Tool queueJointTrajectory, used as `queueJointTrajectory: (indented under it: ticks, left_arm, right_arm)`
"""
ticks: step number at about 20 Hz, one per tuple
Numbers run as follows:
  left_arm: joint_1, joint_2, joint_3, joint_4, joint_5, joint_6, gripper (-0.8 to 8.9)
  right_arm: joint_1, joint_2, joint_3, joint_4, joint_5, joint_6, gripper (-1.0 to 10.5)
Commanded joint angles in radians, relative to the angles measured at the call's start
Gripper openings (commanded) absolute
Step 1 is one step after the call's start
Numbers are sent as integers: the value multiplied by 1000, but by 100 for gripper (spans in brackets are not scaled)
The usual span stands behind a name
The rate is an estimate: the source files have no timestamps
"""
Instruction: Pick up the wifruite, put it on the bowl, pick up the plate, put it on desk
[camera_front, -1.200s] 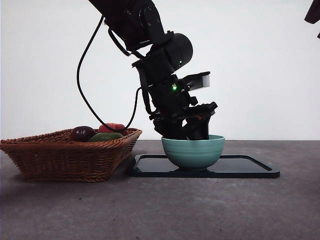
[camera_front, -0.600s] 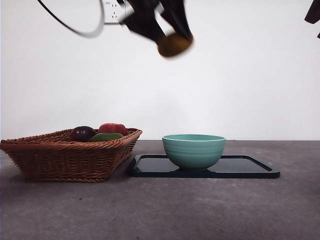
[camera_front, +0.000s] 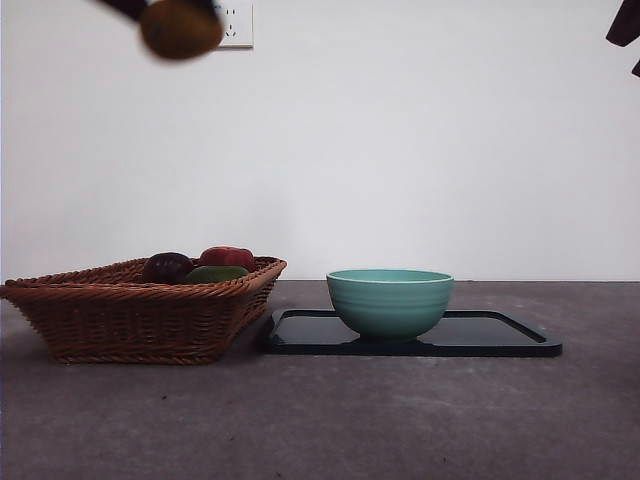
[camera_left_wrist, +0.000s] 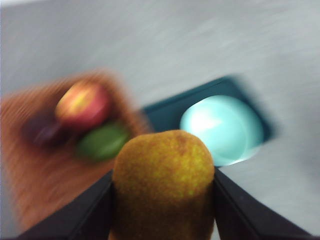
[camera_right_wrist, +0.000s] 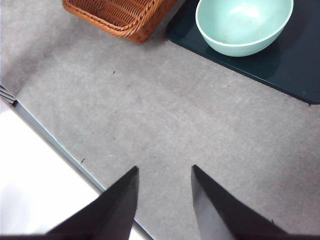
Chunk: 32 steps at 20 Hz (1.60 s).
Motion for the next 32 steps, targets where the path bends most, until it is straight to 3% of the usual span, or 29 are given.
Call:
queueJointTrajectory:
  ticks: [1,8,16,25,29,32]
  left_arm:
    - [0,-16,-104,58,-106,-81,182]
    - [2,64,-345,280,-188,-152,181]
    - [12,292,-352,387,-207,-146,181]
    - [24,380,-352,404,-213,-140,188]
    - [24,378,-352,386,-213,-140,393]
    - [24,360,-349,376,-213,-140,413]
  right_arm:
    - [6,6,7,11,4,-12,169]
    - [6,6,7,11,3,-11,169]
    - [6,6,7,10,3,-11,169]
    - [6,6,7,10,3,-11,169]
    - [6,7,7,11,3,-11,169]
    - [6,7,7,10,3,-11,169]
